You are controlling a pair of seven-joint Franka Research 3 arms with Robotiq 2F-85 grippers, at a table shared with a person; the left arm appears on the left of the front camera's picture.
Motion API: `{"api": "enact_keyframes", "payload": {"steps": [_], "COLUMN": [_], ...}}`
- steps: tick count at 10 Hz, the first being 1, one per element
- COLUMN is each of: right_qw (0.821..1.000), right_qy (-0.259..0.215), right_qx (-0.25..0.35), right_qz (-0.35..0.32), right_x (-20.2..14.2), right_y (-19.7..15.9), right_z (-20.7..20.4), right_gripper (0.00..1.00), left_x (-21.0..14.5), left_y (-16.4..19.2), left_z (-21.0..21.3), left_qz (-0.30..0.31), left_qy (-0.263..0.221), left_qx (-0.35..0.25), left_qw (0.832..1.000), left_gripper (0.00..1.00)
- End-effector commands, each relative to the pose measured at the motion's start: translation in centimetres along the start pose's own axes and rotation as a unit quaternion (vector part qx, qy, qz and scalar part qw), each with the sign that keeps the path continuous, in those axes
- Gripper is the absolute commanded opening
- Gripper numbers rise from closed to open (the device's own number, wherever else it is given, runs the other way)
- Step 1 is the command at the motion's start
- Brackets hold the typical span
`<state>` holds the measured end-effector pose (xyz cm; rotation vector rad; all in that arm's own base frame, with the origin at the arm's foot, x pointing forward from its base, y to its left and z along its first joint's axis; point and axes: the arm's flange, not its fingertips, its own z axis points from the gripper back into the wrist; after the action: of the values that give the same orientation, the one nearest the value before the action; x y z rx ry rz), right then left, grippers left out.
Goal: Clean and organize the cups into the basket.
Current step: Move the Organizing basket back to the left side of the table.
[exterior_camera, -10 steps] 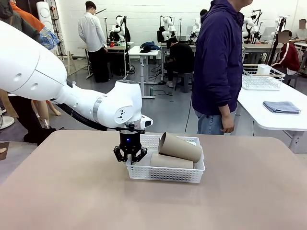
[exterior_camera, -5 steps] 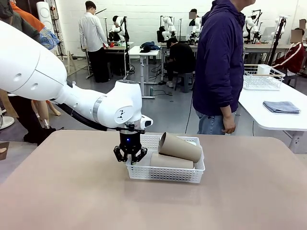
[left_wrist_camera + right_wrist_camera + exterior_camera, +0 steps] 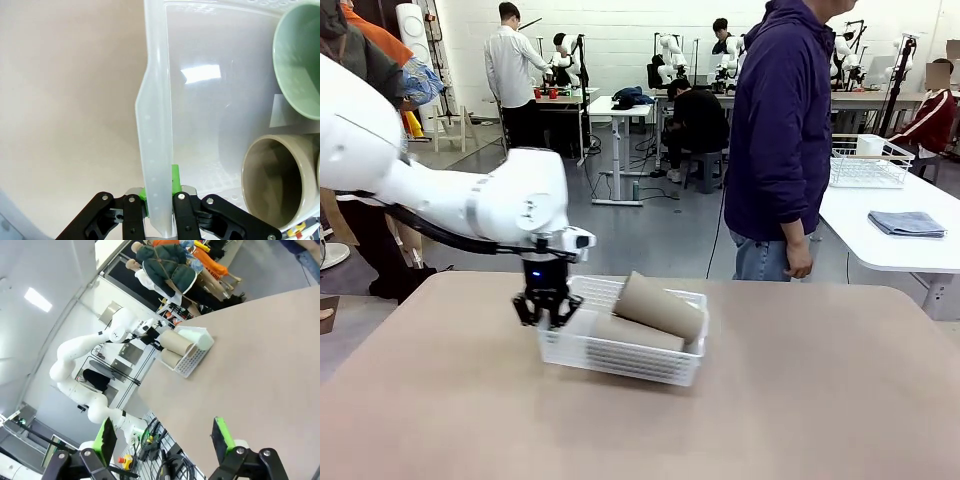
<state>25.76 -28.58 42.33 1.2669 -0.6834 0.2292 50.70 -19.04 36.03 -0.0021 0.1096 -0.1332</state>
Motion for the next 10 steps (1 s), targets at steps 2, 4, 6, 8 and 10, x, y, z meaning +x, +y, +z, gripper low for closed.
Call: {"api": "enact_keyframes", "payload": {"steps": [2, 4, 6, 8, 10], "right_qw": [1.0, 1.0, 1.0, 1.0, 1.0], "right_qy": [0.003, 0.003, 0.003, 0.003, 0.003], "right_qx": [-0.008, -0.008, -0.008, -0.008, -0.008], "right_qz": [0.003, 0.003, 0.003, 0.003, 0.003], "right_x": [-0.2, -0.2, -0.2, -0.2, -0.2], "right_y": [0.2, 0.2, 0.2, 0.2, 0.2], "right_z": [-0.1, -0.1, -0.1, -0.1, -0.1], "right_gripper": [1.0, 1.0, 1.0, 1.0, 1.0], "left_x": [-4.2, -5.4, -6.2, -6.8, -7.2], "left_y": [5.6, 8.9, 11.9, 15.6, 18.4], "left_z": [3.1, 3.5, 3.0, 2.6, 2.8], "left_qz": [-0.036, -0.011, 0.014, 0.061, 0.085], "left_qy": [-0.051, -0.068, -0.073, -0.079, -0.086], "left_qx": [0.082, 0.091, 0.108, 0.125, 0.117], "left_qw": [0.995, 0.993, 0.991, 0.987, 0.986], "left_gripper": [0.06, 0.06, 0.06, 0.06, 0.06]}}
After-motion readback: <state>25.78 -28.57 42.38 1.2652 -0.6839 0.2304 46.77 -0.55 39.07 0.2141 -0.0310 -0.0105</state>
